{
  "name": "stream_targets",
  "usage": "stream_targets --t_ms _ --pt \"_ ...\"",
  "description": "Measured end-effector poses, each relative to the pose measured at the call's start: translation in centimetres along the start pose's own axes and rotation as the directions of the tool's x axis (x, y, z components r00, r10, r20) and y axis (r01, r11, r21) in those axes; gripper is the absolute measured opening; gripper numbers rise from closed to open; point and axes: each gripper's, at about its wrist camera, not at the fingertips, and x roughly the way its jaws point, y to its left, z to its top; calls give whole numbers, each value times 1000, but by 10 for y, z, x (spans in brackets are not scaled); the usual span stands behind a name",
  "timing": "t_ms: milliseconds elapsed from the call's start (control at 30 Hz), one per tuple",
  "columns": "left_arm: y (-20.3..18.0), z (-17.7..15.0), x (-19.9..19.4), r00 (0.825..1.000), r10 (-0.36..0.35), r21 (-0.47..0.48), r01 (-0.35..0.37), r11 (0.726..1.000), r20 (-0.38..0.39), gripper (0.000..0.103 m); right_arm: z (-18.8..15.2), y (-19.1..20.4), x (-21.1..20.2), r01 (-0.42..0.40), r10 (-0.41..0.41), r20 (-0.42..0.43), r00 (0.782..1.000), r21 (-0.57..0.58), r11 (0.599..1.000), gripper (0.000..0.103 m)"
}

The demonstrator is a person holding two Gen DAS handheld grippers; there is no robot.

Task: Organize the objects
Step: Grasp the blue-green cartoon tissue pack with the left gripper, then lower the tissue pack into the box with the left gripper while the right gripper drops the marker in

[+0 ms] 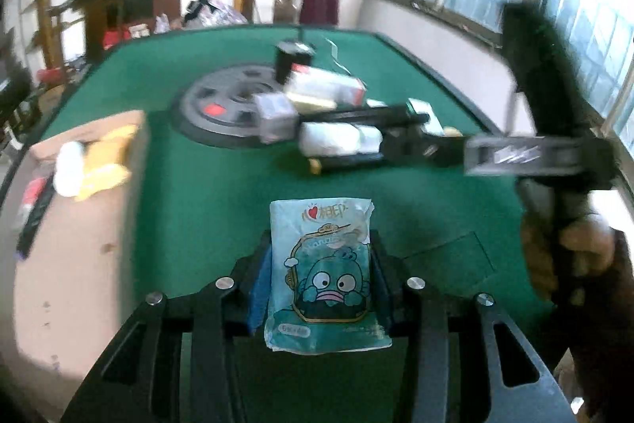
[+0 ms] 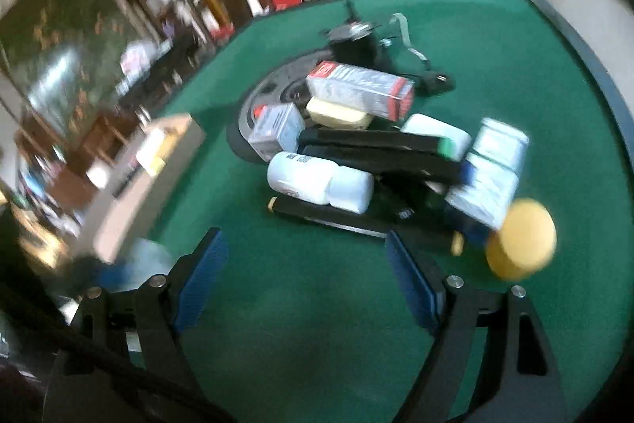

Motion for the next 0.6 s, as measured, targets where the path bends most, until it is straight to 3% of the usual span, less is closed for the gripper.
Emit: stream_targets --t_ms 100,167,267,467,600 --pt "19 -1 -19 999 10 -28 -9 1000 38 38 6 5 29 70 -75 -70 995 -71 995 83" --pt "27 -4 -28 998 8 -45 -5 999 59 38 9 7 36 113 -119 -62 991 -101 988 82" --pt "38 -6 -38 996 24 -54 -20 998 85 38 9 1 48 51 -57 -156 986 -41 998 65" --pt "50 -10 -49 990 44 -54 -37 998 137 38 -1 21 53 81 -100 -214 972 -96 992 64" --pt "56 -14 -54 988 50 -54 -42 998 148 38 -13 44 62 207 -247 -185 951 -213 955 63"
